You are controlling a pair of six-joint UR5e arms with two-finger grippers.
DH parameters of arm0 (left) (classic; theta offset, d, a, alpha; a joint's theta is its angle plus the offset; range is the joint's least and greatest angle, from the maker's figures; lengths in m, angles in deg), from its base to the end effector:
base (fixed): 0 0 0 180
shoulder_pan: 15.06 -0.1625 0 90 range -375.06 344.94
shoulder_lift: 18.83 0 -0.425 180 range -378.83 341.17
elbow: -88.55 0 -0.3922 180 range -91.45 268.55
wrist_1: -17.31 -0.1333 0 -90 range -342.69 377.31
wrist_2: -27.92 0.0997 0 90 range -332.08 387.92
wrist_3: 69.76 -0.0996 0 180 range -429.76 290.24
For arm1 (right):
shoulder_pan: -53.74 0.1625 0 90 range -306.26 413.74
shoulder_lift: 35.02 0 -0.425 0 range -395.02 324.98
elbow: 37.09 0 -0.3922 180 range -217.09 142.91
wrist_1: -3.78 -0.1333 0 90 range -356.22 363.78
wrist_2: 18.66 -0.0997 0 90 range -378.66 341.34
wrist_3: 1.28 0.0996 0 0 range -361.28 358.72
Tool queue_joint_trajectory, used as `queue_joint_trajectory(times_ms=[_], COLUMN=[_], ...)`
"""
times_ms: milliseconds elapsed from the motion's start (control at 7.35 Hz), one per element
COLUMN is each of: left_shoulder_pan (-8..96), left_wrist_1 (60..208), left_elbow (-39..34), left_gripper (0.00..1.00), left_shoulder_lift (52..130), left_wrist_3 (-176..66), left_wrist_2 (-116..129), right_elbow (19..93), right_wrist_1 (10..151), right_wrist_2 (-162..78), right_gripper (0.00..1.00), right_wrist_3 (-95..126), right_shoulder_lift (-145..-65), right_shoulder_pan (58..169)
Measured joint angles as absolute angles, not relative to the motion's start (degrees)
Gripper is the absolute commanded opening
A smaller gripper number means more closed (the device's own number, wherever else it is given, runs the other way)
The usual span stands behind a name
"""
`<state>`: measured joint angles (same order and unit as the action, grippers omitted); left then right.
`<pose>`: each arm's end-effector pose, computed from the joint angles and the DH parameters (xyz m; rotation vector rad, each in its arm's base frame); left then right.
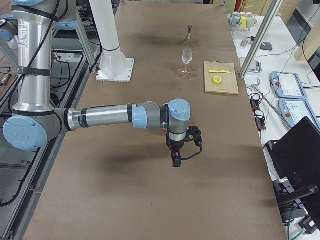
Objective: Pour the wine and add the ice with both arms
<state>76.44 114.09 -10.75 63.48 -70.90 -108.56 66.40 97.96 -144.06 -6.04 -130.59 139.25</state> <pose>-0.0727 -0.4421 0.6260 0.1569 0.8063 0.0535 0.0400 -0.4565 0.6060 0.0647 -0.6183 -0.1764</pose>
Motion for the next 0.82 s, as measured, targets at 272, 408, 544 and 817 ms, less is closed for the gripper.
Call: queue_joint_trajectory(times_ms=[272, 408, 544, 817], left_shoulder_pan=[76.4, 76.4, 76.4, 76.4], left_wrist_1=[114.1, 114.1, 114.2, 114.1], left_elbow=[-10.6, -10.5, -10.5, -10.1], left_gripper=[0.98, 0.98, 0.98, 0.98], left_shoulder_lift=[63.3, 63.2, 63.1, 63.0], left_wrist_3=[-70.9, -70.9, -71.0, -71.0], left_wrist_2=[-108.7, -108.9, -109.0, -109.1], right_elbow=[66.6, 66.7, 66.8, 67.2], right_wrist_1=[97.6, 97.6, 97.6, 97.6], right_wrist_2=[-144.2, -144.4, -144.6, -144.8], right_gripper=[1.00, 1.00, 1.00, 1.00], right_wrist_3=[-6.1, -6.0, -6.0, -6.2], right_shoulder_lift=[-130.3, -130.2, -130.1, -130.1], right_shoulder_pan=[139.3, 139.3, 139.3, 139.3])
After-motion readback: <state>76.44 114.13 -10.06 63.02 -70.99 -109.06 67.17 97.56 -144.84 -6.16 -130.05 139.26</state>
